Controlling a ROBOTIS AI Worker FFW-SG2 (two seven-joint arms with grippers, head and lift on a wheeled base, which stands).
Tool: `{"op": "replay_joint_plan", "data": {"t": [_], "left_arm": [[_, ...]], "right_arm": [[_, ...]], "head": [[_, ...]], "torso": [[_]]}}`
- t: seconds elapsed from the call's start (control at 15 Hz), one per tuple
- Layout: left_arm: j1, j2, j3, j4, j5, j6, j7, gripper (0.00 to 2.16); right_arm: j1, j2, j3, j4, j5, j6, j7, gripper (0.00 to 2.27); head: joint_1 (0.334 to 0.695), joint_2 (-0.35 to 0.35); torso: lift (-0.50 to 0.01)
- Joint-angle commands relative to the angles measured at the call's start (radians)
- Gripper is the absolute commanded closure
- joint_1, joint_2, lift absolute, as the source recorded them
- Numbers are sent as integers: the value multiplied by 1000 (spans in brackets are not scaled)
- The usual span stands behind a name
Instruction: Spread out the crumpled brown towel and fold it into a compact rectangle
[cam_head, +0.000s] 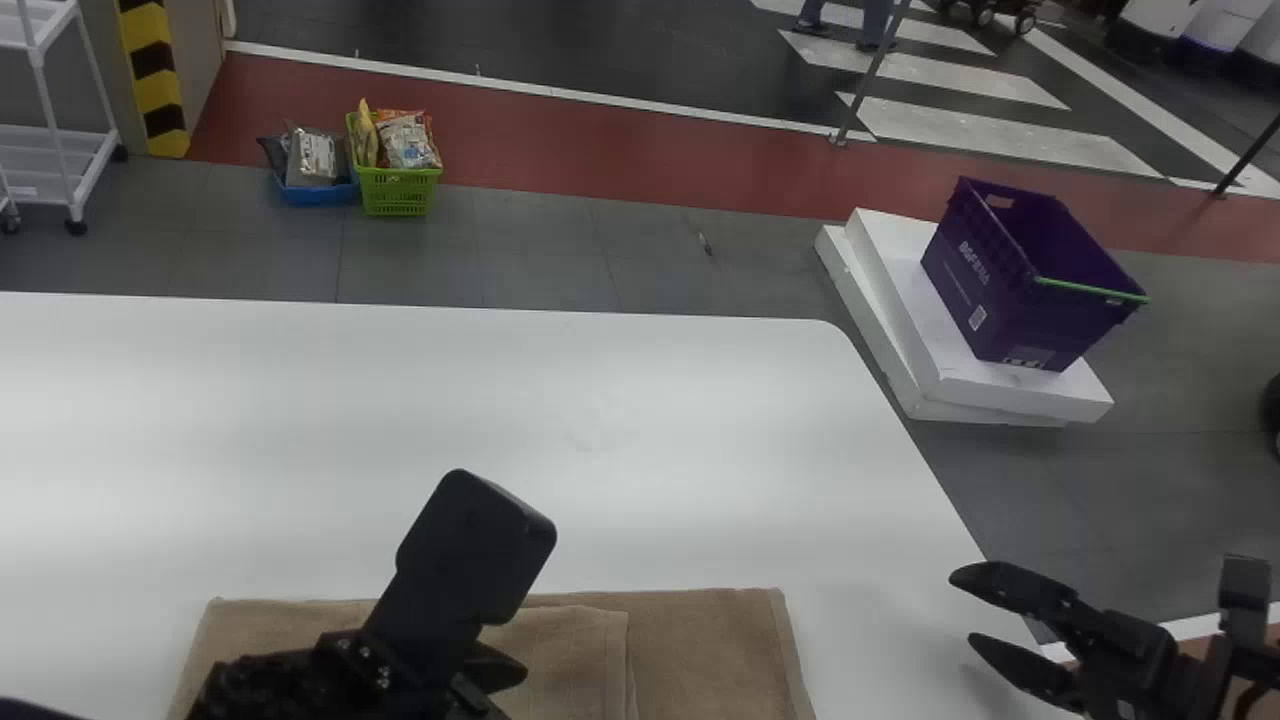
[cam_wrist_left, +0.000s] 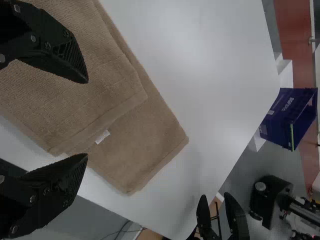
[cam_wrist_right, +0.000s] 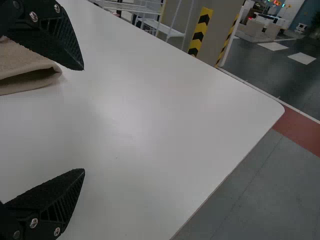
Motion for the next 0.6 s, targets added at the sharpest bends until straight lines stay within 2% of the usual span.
{"op": "replay_joint_plan", "data": {"t": [0.0,0.13,0.33,0.53], "left_arm": [[7,6,6,-8,2,1,0,70],[41,12,69,-44,5,1,2,70],[97,22,241,-94,94,1,2,76],[200,27,574,-90,351,-61,3,73]], "right_arm": [[0,-3,-5,-8,0,2,0,80],[-8,-5,-8,-55,0,2,0,80],[-9,6,10,-137,-3,2,0,80],[-3,46,59,-259,-16,2,2,80]], "head": [[695,-350],[695,-350],[695,-350],[695,-350]], "torso": [[-127],[-127],[-127],[-127]]}}
